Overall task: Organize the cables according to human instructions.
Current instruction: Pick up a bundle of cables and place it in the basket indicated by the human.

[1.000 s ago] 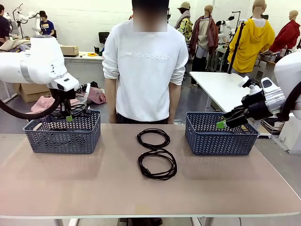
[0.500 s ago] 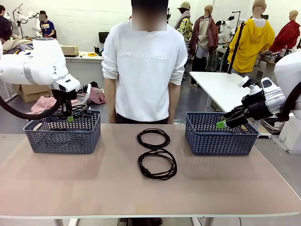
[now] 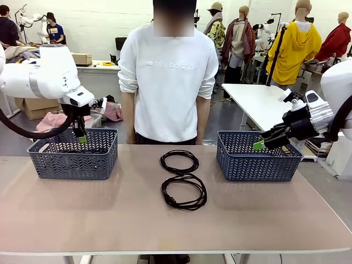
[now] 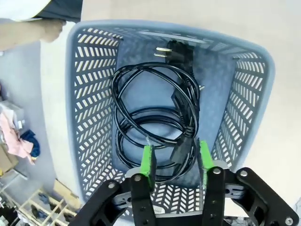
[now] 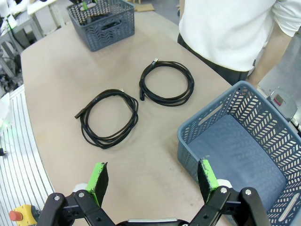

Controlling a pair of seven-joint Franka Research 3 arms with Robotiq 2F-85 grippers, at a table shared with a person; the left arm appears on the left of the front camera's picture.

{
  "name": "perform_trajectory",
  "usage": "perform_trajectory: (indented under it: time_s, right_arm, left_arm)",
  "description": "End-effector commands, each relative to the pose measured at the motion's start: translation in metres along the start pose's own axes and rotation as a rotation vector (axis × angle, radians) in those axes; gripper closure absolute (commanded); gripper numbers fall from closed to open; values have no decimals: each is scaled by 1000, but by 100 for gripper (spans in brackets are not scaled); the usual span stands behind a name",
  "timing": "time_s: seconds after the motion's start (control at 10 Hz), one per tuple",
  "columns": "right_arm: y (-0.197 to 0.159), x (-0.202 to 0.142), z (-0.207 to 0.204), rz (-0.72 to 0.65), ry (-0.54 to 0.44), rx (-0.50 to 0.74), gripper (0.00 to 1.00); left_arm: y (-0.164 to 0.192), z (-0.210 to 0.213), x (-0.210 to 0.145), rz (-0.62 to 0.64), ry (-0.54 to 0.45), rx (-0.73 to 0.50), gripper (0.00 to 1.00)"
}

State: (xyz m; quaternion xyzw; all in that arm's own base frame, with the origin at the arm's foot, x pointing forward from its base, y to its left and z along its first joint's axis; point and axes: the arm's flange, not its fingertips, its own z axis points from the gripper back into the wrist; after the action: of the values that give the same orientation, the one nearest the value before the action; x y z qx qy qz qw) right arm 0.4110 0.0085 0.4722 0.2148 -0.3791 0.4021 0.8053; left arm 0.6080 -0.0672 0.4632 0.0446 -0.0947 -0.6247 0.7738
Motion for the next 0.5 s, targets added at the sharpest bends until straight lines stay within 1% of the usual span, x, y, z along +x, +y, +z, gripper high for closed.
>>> perform_trajectory:
  time_s: [0.0,0.1,0.2,0.3,0.4]
  right_arm:
    - [-3,0,-3,18,-36,5,0]
    - [-3,0,-3,18,-36,5,0]
    - [-3,0,-3,18,-36,5,0]
    - [-3,0,-3,18,-36,5,0]
    - [-3,0,-3,18,-36,5,0]
  left_arm:
    - [2,7,0,14,-5,-22,7]
    - [1,8,0,11,-16,-39,22]
    - [0,8,-1,11,-20,-47,0]
    - [0,7,-1,13,-20,-52,3]
    - [-1,7,-1,12,-21,-56,0]
